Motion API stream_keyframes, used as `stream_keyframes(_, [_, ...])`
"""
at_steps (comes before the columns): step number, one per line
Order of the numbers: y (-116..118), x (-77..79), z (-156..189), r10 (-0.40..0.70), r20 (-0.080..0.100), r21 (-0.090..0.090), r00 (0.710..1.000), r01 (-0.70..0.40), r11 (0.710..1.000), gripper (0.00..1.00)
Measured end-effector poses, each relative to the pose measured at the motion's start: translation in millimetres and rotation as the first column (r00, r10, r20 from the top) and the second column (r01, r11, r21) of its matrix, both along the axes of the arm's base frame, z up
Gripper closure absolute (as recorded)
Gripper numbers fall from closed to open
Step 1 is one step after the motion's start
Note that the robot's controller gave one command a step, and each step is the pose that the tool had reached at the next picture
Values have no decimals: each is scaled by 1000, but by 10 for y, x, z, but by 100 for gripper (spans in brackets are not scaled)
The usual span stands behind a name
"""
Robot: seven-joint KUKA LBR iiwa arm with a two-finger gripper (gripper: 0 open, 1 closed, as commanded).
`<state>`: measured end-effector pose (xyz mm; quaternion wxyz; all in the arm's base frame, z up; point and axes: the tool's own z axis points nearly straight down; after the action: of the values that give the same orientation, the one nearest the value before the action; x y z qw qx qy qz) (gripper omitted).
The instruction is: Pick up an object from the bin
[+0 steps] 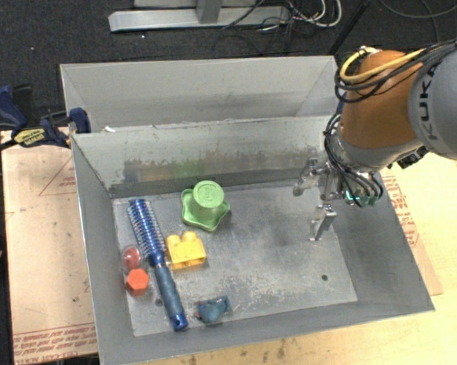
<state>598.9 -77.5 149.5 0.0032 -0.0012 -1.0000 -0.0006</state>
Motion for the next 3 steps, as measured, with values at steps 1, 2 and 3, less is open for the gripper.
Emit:
stream_keyframes(1, [189, -61, -736, 232, 15, -3, 973, -232, 973, 0])
stream_keyframes(2, [188, -40, -711, 234, 21, -5, 972, -233, 972, 100])
stream_keyframes(3, [952, -293, 1248, 158, 19, -1, 987, -158, 987, 100])
